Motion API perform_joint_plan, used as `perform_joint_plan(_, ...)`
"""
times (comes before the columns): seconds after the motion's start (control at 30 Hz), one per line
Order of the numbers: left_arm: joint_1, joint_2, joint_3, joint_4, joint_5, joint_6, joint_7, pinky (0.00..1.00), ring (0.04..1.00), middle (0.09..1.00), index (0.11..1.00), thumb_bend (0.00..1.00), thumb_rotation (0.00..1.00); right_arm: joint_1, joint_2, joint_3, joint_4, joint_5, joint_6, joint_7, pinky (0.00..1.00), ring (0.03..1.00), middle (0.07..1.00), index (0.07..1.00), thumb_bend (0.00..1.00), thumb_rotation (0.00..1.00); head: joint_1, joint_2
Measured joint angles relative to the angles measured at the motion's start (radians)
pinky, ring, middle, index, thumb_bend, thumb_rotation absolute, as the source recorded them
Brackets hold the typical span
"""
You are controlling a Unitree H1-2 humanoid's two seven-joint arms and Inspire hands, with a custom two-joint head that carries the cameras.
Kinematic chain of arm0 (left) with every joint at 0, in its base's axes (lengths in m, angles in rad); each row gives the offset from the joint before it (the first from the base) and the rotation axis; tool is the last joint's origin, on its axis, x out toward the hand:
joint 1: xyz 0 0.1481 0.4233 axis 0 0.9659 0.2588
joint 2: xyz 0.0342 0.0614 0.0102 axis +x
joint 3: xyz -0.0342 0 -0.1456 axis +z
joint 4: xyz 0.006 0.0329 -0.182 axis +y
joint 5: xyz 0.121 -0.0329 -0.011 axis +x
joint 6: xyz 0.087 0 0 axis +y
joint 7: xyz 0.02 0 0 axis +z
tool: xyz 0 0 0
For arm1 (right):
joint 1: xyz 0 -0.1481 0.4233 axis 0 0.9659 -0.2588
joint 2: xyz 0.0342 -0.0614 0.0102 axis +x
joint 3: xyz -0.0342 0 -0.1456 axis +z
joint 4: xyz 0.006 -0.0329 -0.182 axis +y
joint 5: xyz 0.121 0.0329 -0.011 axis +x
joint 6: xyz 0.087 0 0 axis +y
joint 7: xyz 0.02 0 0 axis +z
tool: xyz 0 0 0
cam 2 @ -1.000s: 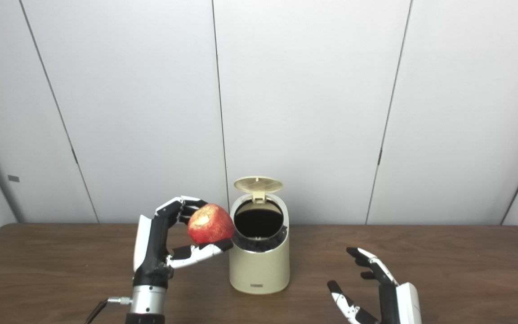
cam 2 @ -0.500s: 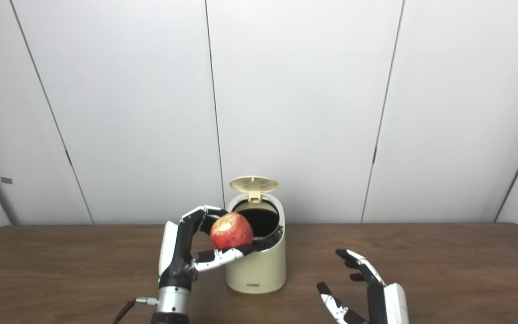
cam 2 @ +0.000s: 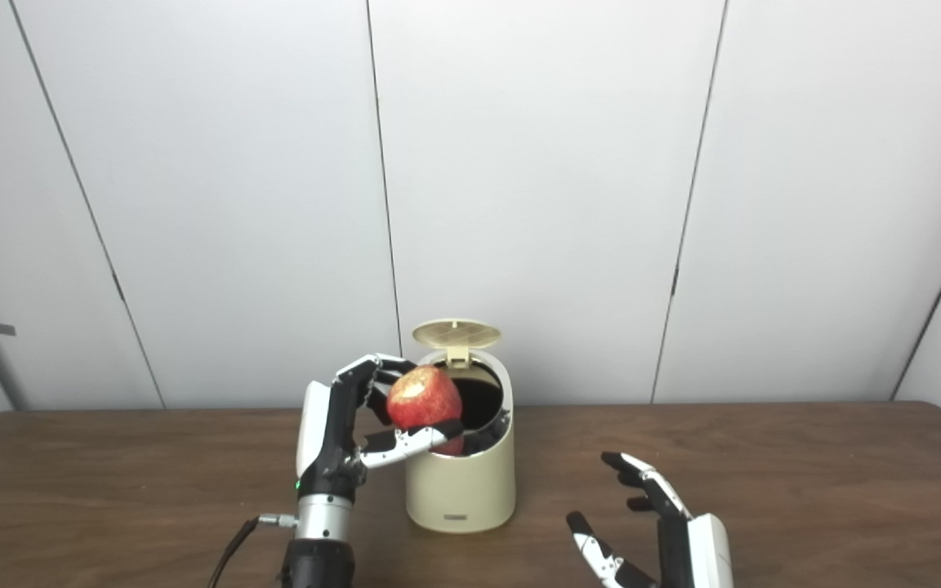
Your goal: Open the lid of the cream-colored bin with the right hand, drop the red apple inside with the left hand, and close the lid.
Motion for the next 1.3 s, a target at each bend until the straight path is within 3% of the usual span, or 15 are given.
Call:
perform_joint_plan(0.23, -0.017, 0.008, -0.016, 0.012, 0.037, 0.022, 0.01, 0.26, 0.387, 0.483, 0.529, 0.5, 0.0, 0.001, 0.004, 0.007, 0.0, 0.0, 0.007, 0.001, 0.56, 0.706, 0.756, 0.724, 0.28, 0.34, -0.008, 0.0)
perform_joint_plan(0.5, -0.042, 0.006, -0.034, 0.039, 0.04, 0.051, 0.029, 0.29, 0.416, 0.478, 0.505, 0.5, 0.0, 0.002, 0.011, 0.021, 0.006, -0.003, 0.007, 0.0, 0.55, 0.695, 0.745, 0.719, 0.29, 0.33, -0.018, -0.002)
perform_joint_plan(0.67, -0.052, 0.006, -0.048, 0.061, 0.044, 0.056, 0.043, 0.26, 0.389, 0.479, 0.525, 0.5, 0.0, 0.006, 0.02, 0.023, 0.006, -0.002, 0.011, 0.0, 0.49, 0.65, 0.737, 0.723, 0.29, 0.31, -0.028, -0.002)
perform_joint_plan(0.93, -0.066, 0.008, -0.063, 0.089, 0.06, 0.054, 0.066, 0.25, 0.374, 0.475, 0.54, 0.5, 0.0, 0.011, 0.033, 0.024, 0.005, -0.001, 0.013, 0.0, 0.53, 0.684, 0.748, 0.727, 0.29, 0.28, -0.037, 0.0)
perform_joint_plan(1.13, -0.069, 0.008, -0.069, 0.095, 0.059, 0.05, 0.066, 0.31, 0.394, 0.461, 0.522, 0.52, 0.0, 0.011, 0.036, 0.026, 0.004, -0.001, 0.013, -0.001, 0.44, 0.587, 0.698, 0.726, 0.29, 0.25, -0.037, 0.0)
perform_joint_plan(1.23, -0.07, 0.008, -0.074, 0.095, 0.061, 0.05, 0.068, 0.3, 0.379, 0.46, 0.495, 0.52, 0.06, 0.012, 0.036, 0.026, 0.004, -0.004, 0.012, -0.004, 0.5, 0.647, 0.72, 0.721, 0.29, 0.26, -0.037, -0.002)
perform_joint_plan(1.27, -0.07, 0.01, -0.077, 0.095, 0.063, 0.05, 0.07, 0.31, 0.385, 0.471, 0.509, 0.8, 0.21, 0.012, 0.037, 0.026, 0.004, -0.004, 0.012, -0.005, 0.51, 0.661, 0.728, 0.722, 0.29, 0.25, -0.037, -0.002)
perform_joint_plan(1.3, -0.07, 0.011, -0.081, 0.095, 0.069, 0.051, 0.071, 0.31, 0.387, 0.477, 0.516, 0.9, 0.27, 0.012, 0.037, 0.026, 0.004, -0.004, 0.012, -0.006, 0.51, 0.665, 0.732, 0.722, 0.29, 0.25, -0.034, 0.0)
